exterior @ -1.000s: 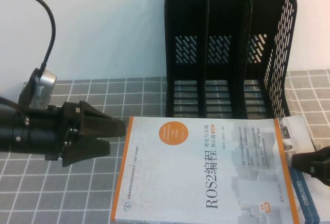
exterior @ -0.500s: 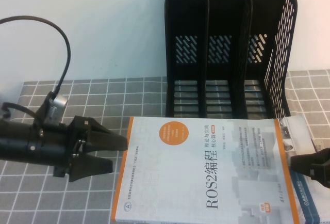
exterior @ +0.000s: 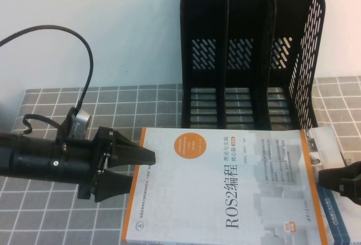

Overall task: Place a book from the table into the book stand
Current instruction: Pick up the book with your left arm

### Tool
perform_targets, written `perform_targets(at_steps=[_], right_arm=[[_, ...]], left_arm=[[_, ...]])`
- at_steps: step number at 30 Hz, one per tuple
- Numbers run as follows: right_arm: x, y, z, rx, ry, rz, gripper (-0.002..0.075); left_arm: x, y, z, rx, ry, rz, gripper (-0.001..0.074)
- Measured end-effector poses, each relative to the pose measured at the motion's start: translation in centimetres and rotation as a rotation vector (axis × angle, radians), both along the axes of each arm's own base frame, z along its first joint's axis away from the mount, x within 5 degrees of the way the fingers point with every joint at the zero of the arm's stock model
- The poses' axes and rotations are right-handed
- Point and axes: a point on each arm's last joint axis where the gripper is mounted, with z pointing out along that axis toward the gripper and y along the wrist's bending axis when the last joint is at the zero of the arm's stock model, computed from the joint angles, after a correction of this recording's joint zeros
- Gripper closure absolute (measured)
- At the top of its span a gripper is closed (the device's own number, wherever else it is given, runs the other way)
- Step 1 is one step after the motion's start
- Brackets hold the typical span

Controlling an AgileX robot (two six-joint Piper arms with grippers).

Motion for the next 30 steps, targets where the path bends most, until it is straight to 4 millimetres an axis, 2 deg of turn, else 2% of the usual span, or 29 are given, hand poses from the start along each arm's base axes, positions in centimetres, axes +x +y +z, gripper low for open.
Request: perform_targets(at_steps=[3, 10, 15, 21, 30], right_arm=[[0.0, 0.0, 0.0, 0.0, 0.0, 0.0, 0.0729], [0.0, 0.0, 0.0, 0.0, 0.0, 0.0, 0.0729], [0.0, 0.0, 0.0, 0.0, 0.0, 0.0, 0.0729], [0.0, 0.0, 0.0, -0.003, -0.004, 0.004, 0.0729], [0.0, 0.1, 0.2, -0.02, -0.027, 0.033, 0.0729]], left_arm=[[0.0, -0.3, 0.1, -0.012, 0.002, 0.006, 0.0197], [-0.6, -2.6, 0.1, -0.008, -0.013, -0.078, 0.0309], [-0.7, -2.8, 0.0, -0.004, -0.013, -0.083, 0.0395], [-0.7, -2.9, 0.3, -0.036, -0.034, -0.092, 0.063], [-0.8, -2.9, 0.7, -0.047, -0.027, -0.079, 0.0629]])
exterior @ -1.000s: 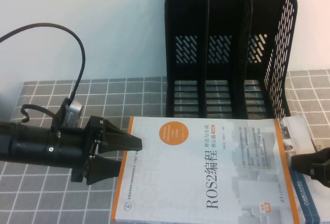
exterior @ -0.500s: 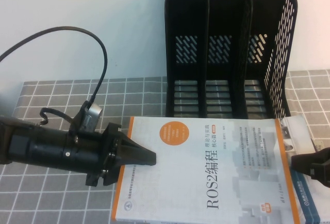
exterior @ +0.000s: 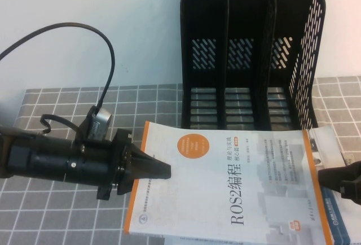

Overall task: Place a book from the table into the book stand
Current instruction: Pick up the book with your left arm

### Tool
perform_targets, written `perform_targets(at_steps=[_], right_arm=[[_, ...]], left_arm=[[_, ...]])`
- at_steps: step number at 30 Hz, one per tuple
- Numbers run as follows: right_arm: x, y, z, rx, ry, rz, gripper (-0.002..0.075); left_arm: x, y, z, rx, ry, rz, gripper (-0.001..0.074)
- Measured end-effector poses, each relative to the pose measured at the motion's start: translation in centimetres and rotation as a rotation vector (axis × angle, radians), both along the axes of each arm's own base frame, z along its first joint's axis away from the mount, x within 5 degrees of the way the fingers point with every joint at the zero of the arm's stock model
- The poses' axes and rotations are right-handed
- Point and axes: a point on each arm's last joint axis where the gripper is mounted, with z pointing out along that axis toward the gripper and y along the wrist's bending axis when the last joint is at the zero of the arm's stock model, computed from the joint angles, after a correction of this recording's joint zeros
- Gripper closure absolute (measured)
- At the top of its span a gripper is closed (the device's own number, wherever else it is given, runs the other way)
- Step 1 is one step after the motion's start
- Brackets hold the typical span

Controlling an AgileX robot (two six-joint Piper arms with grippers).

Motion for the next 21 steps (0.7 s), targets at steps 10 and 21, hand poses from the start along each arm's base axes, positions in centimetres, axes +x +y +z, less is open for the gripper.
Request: perform_targets(at_steps=[10, 21], right_arm=[[-2.1, 1.0, 5.7, 0.082, -0.178, 0.14, 0.0729], [-8.4, 0.1, 11.2, -0.086, -0.502, 0.186, 0.0729]], left_arm=[[-1.6, 0.2, 5.6, -0.013, -0.097, 0.054, 0.0629], [-3.2, 0.3, 11.1, -0.132, -0.16, 0.167, 0.0629]])
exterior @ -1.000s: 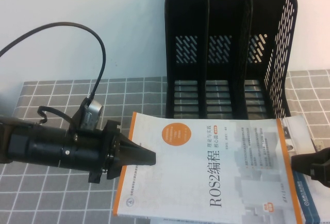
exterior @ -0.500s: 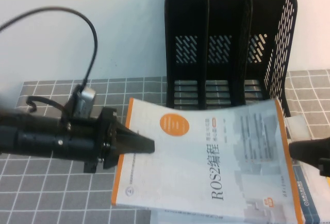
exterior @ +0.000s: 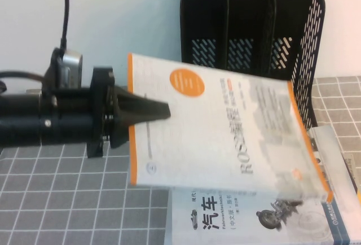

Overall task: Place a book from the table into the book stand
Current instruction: Place the book on the book shelf

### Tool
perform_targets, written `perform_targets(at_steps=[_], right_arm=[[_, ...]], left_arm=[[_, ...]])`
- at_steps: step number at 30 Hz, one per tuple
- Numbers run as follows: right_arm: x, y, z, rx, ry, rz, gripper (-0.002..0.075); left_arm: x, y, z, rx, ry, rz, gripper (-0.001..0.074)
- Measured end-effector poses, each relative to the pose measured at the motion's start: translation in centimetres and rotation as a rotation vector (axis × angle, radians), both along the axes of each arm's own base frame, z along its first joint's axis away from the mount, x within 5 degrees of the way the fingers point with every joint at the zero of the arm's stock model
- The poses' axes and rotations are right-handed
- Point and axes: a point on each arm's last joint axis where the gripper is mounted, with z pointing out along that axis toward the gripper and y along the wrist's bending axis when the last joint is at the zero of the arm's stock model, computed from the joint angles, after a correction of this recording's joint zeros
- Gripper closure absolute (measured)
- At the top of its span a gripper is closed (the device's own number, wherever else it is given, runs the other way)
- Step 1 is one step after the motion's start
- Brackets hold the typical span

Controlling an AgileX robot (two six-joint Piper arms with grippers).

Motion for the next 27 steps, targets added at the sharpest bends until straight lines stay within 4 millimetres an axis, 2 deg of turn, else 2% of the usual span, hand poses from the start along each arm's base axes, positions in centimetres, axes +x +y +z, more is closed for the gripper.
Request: perform_targets(at_steps=[3, 6, 9, 13, 14, 18, 22, 27], right_arm=[[-2.0, -0.8, 0.8, -0.084, -0.109, -0.061, 0.0729], [-4.1, -1.7, 1.3, -0.145, -0.19, -0.131, 0.0729], [-5.9, -2.5, 1.4, -0.209, -0.237, -0.205, 0.0729], [-7.9, -3.6, 1.1, -0.254, -0.239, -0.301, 0.0729], [-8.3, -3.9, 1.0, -0.276, -0.232, -0.328, 0.0729], [-9.1, -4.7, 0.2, -0.332, -0.161, -0.4, 0.0729], [-9.5, -5.3, -0.6, -0.367, -0.057, -0.448, 0.0729], [-9.7, -5.5, -1.1, -0.364, 0.006, -0.465, 0.0729]], left_arm=[[0.3, 0.0, 1.6, -0.022, -0.01, 0.007, 0.0629], [0.7, -0.1, 4.0, -0.042, -0.058, 0.006, 0.0629], [1.2, -0.1, 7.5, -0.058, -0.138, 0.003, 0.0629], [1.9, -0.1, 13.2, -0.079, -0.265, 0.027, 0.0629], [2.0, -0.1, 15.1, -0.079, -0.308, 0.042, 0.0629], [2.7, 0.2, 19.3, -0.027, -0.375, 0.109, 0.0629], [3.8, 0.7, 21.5, 0.072, -0.344, 0.189, 0.0629], [5.0, 1.4, 22.0, 0.208, -0.305, 0.274, 0.0629]])
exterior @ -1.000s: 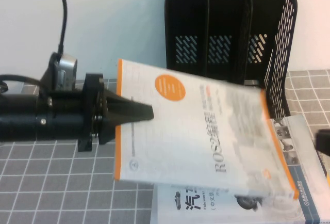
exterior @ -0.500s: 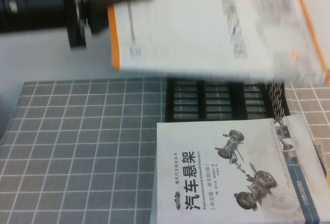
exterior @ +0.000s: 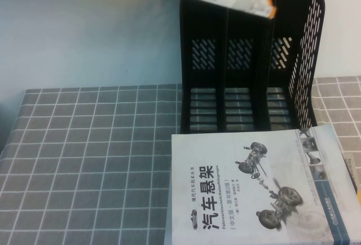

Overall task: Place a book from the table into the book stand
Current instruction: Place the book on the book shelf

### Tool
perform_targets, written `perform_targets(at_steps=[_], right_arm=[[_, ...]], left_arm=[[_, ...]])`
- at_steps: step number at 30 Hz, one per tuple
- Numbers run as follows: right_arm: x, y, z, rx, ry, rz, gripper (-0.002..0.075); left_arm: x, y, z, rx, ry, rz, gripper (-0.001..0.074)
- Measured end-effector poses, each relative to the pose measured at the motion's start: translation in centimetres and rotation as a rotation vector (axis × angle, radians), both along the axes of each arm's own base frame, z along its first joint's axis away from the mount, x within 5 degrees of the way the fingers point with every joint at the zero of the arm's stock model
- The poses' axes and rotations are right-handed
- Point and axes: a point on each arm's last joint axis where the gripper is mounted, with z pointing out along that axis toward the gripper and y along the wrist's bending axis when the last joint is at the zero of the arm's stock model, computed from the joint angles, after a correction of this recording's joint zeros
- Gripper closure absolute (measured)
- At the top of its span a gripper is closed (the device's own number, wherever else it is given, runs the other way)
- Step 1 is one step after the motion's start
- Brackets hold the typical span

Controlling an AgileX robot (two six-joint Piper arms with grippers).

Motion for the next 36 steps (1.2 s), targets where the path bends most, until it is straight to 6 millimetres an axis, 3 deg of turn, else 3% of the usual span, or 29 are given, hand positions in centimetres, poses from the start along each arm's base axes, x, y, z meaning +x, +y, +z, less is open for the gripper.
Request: perform_targets(at_steps=[12, 18, 24, 29, 36], right_arm=[[-0.2, 0.0, -0.2, 0.039, 0.038, -0.024, 0.0729], [-0.1, 0.0, -0.5, 0.068, 0.051, -0.043, 0.0729], [0.3, 0.1, -2.1, 0.071, 0.109, -0.045, 0.0729], [0.3, 0.4, -2.4, 0.107, 0.125, -0.027, 0.0729], [0.3, 0.5, -2.4, 0.119, 0.127, -0.021, 0.0729]], left_arm=[[0.8, 0.3, -2.4, 0.287, 0.092, 0.144, 0.0629], [2.5, -1.9, -4.2, 0.32, 0.129, 0.114, 0.0629], [4.1, -4.5, -6.6, 0.396, 0.163, 0.093, 0.0629], [5.5, -5.6, -8.6, 0.448, 0.206, 0.101, 0.0629], [5.3, -6.2, -8.0, 0.389, 0.202, 0.066, 0.0629]])
